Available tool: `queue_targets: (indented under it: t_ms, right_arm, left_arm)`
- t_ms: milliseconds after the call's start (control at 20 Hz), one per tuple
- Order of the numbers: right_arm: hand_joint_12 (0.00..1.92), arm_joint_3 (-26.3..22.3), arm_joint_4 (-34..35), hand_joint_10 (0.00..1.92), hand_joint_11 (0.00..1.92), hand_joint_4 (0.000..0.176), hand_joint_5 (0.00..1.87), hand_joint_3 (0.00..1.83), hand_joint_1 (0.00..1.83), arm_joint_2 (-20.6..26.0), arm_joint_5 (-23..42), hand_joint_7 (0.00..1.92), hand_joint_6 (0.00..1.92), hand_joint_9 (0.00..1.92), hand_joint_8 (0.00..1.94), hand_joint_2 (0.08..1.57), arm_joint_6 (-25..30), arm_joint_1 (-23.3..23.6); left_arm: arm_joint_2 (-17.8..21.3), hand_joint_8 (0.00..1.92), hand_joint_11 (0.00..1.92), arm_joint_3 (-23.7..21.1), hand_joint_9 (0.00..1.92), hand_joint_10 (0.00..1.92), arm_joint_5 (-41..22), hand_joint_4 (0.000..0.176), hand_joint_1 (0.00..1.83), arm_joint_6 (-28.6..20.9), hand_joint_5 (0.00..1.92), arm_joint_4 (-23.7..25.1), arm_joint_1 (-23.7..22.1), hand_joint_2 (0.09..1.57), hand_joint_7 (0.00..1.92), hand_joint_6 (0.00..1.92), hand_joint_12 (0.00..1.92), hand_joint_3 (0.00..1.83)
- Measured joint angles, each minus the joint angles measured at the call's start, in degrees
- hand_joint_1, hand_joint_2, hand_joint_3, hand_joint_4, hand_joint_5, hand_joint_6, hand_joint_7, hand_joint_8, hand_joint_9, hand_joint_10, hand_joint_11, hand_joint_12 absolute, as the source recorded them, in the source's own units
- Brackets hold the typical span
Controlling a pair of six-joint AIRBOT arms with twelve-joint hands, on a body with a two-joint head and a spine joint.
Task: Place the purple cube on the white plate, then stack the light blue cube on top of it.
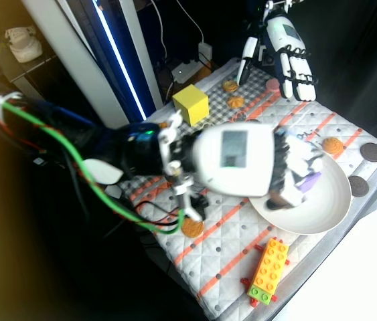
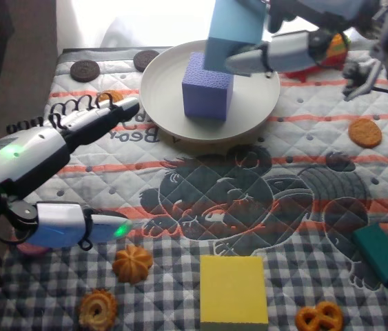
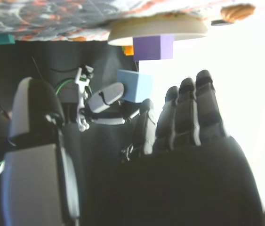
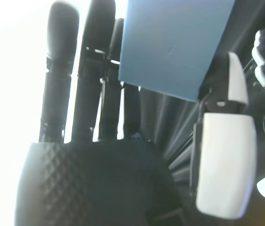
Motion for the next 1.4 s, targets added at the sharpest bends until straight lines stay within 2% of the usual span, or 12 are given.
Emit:
queue_targets:
  t_ms: [200,450,650,800,850,900,950,1050,1100,1300,1350,1400]
  right_arm:
    - [1.47,2.14,-0.31,0.62,0.91,0.000,0.97,0.00,1.25,-2.71,-2.95,1.19,0.94,1.21,0.71,1.07,0.00,0.72]
    - [1.39,2.95,-0.09,0.69,0.91,0.000,0.96,0.00,1.25,-3.80,-4.04,1.16,0.94,1.16,0.80,1.08,0.02,1.31]
    - [1.19,3.26,-0.09,0.43,0.88,0.000,0.95,0.00,1.24,-4.09,-4.57,1.16,1.00,1.19,0.73,1.09,0.00,1.31]
    - [1.30,3.26,-0.07,0.32,0.76,0.000,0.84,0.00,1.24,-4.09,-5.11,1.08,1.07,1.16,0.94,1.12,0.00,1.29]
    - [1.32,3.26,-0.07,0.24,0.64,0.000,0.77,0.00,1.14,-4.09,-5.55,0.92,0.14,1.03,0.43,1.08,0.00,1.29]
    - [1.29,3.26,-0.09,0.13,0.46,0.000,0.68,0.00,0.98,-4.09,-5.84,0.80,0.03,0.85,0.15,1.07,0.00,1.29]
    - [1.29,3.30,-0.09,0.13,0.46,0.000,0.68,0.00,0.98,-4.09,-5.99,0.80,0.03,0.85,0.15,1.07,0.00,1.29]
    - [1.37,3.30,-0.07,0.00,0.16,0.092,0.34,0.00,0.79,-4.09,-6.45,0.48,0.00,0.60,0.00,1.02,0.00,1.29]
    - [1.35,3.30,-0.02,0.00,0.16,0.114,0.27,0.00,0.76,-4.09,-6.49,0.41,0.00,0.55,0.00,1.00,0.00,1.29]
    - [1.33,3.28,-0.04,0.00,0.12,0.132,0.05,0.00,0.72,-4.09,-6.75,0.32,0.00,0.49,0.00,0.94,0.00,1.29]
    - [1.29,3.28,-0.04,0.00,0.11,0.159,0.00,0.00,0.70,-4.09,-6.84,0.24,0.00,0.41,0.00,0.90,0.00,1.29]
    - [1.29,3.26,-0.04,0.00,0.11,0.159,0.00,0.00,0.70,-4.09,-6.86,0.24,0.00,0.41,0.00,0.90,-0.02,1.29]
  left_arm:
    - [-0.68,0.00,0.00,0.59,0.00,0.00,0.74,0.176,0.85,0.00,0.07,0.11,-0.33,0.94,0.00,0.01,0.00,0.01]
    - [-1.31,0.00,0.00,1.18,0.00,0.00,1.60,0.176,0.86,-0.59,0.08,0.70,-1.05,0.94,0.00,0.01,0.00,0.00]
    - [-1.31,0.00,0.00,1.31,0.00,0.00,1.97,0.176,0.86,-1.18,0.07,0.90,-1.05,0.94,0.00,0.01,0.00,0.00]
    - [-1.38,0.00,0.00,1.42,0.00,0.00,1.92,0.176,0.82,-1.25,0.06,0.90,-1.05,0.95,0.00,0.00,0.00,0.00]
    - [-1.40,0.00,0.00,1.42,0.00,0.00,1.95,0.174,0.84,-1.25,0.07,0.92,-1.05,0.95,0.00,0.00,0.00,0.00]
    - [-1.42,0.00,0.00,1.42,0.00,0.00,1.92,0.172,0.85,-1.27,0.08,0.92,-1.05,0.95,0.00,0.01,0.00,0.00]
    - [-1.42,0.00,0.00,1.42,0.00,0.00,1.92,0.172,0.85,-1.31,0.08,0.92,-1.05,0.95,0.00,0.01,0.00,0.00]
    - [-1.42,0.00,0.00,1.42,0.00,0.00,1.92,0.175,0.86,-1.70,0.07,0.92,-1.05,0.95,0.00,0.00,0.00,0.00]
    - [-1.42,0.00,0.00,1.42,0.00,0.00,1.90,0.176,0.86,-1.73,0.07,0.92,-1.05,0.95,0.00,0.00,0.00,0.00]
    - [-1.42,0.00,0.00,1.42,0.00,0.00,1.64,0.176,0.89,-1.88,0.08,1.03,-1.18,0.93,0.00,0.00,0.00,0.00]
    - [-1.40,0.00,0.00,1.42,0.00,0.00,1.46,0.176,0.87,-1.88,0.07,1.16,-1.42,0.93,0.00,0.00,0.00,0.00]
    - [-1.40,0.00,0.00,1.40,0.00,0.00,1.29,0.176,0.87,-1.88,0.07,1.20,-1.60,0.93,0.00,0.00,0.00,0.00]
